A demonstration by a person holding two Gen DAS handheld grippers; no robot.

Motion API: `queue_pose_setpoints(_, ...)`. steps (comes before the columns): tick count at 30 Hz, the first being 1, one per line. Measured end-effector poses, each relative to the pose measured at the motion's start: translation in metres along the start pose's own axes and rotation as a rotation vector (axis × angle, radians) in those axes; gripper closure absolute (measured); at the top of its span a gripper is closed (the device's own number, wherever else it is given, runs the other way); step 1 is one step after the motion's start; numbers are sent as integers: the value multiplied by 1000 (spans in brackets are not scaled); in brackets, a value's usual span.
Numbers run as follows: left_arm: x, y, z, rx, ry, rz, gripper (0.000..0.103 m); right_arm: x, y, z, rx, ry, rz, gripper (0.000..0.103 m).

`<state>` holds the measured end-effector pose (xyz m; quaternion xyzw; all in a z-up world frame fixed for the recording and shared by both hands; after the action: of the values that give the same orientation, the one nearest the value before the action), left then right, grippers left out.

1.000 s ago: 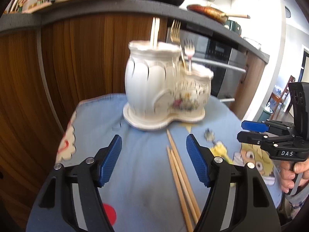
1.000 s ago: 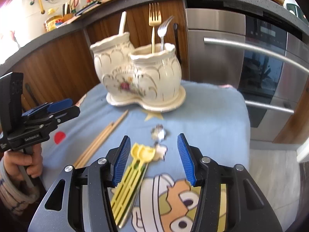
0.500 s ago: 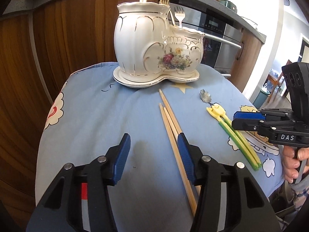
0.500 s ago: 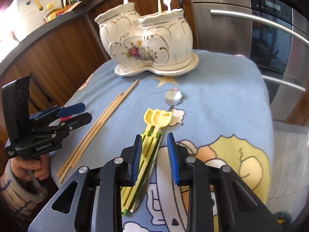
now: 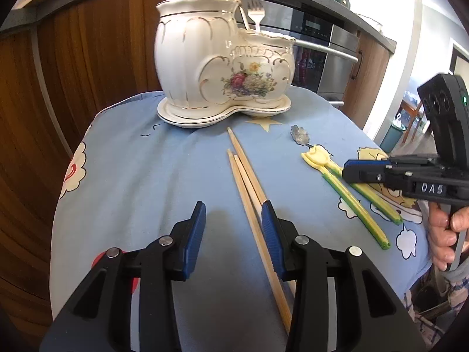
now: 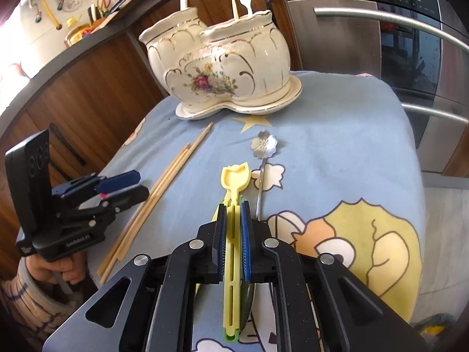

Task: Organize utensils
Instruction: 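Move the left tool toward the chopsticks while the right tool approaches the yellow utensils, then grasp a wooden chopstick with the left tool while the right tool grasps a yellow tulip utensil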

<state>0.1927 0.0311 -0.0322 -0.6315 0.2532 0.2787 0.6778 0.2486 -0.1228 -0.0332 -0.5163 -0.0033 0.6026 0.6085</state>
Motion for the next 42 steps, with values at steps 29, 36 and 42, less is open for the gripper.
queue_pose_setpoints(29, 12, -6, -6, 123, 10, 181, 92, -2, -15, -36, -112, 169, 200, 91)
queue_pose_setpoints(36, 22, -13, 9, 141, 74, 290, 94, 3, -19, -34, -176, 166, 331, 90)
queue_pose_setpoints(42, 31, -19, 18, 212, 50, 364, 93, 7, -20, -29, -250, 206, 393, 83)
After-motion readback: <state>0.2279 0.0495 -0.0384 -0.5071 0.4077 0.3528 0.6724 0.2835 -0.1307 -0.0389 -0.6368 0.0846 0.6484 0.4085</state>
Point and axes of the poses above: each gripper's, at about its wrist camera, not at the fingertips, and x roughly the way its jaws point, z to its left, y to its underside, the point moved 6 cm from there along x, roughly the way its jaws point, and after that the axes turned 10 degrees about -y, right-handed, at the moved point
